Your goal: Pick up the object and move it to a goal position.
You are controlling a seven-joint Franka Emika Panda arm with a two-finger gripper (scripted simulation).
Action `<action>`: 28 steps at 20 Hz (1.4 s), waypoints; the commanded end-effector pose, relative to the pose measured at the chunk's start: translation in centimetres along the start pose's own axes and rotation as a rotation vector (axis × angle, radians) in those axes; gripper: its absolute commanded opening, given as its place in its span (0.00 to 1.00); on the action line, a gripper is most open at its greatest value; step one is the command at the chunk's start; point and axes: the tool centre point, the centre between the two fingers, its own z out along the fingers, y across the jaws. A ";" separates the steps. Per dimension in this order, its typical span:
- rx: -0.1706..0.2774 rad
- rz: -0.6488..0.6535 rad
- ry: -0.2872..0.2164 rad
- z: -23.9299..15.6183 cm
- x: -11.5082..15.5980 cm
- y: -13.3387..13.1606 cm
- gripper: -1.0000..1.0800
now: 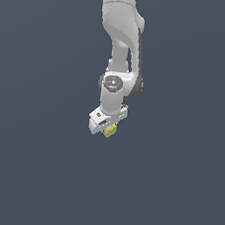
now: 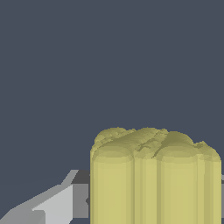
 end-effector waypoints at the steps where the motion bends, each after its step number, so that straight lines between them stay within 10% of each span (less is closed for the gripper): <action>1: 0.000 0.002 0.000 0.0 -0.6 0.9 0.00; 28: 0.001 0.001 0.000 -0.9 -12.0 19.4 0.00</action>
